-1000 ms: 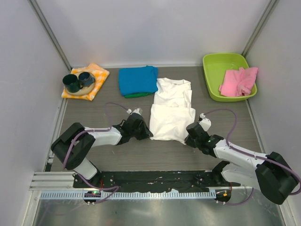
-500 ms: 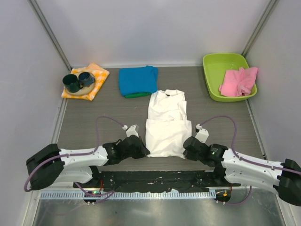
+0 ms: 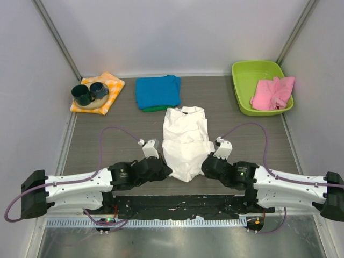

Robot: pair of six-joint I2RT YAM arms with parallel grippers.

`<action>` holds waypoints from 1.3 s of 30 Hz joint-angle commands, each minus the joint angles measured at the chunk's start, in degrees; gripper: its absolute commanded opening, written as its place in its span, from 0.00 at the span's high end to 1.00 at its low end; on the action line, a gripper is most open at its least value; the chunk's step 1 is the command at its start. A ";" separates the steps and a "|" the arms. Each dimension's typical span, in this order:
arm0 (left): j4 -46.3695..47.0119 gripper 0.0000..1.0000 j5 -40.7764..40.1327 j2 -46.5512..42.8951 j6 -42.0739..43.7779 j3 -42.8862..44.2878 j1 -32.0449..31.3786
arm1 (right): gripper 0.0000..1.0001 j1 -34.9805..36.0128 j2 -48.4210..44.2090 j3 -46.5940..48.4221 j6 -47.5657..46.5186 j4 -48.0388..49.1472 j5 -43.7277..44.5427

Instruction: Fold and stack the t-shirts

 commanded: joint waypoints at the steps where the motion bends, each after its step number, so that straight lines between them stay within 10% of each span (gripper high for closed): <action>1: -4.08 1.00 -7.74 -0.24 6.11 7.98 -0.02 | 0.99 0.46 2.38 7.48 -4.07 2.21 9.64; 11: -3.40 1.00 -7.31 3.09 13.59 16.78 8.68 | 0.99 -4.18 8.45 14.52 -11.10 4.75 17.56; 39: 12.17 1.00 11.94 30.59 20.01 34.00 37.68 | 0.99 -39.61 35.51 31.83 -28.24 27.78 -5.99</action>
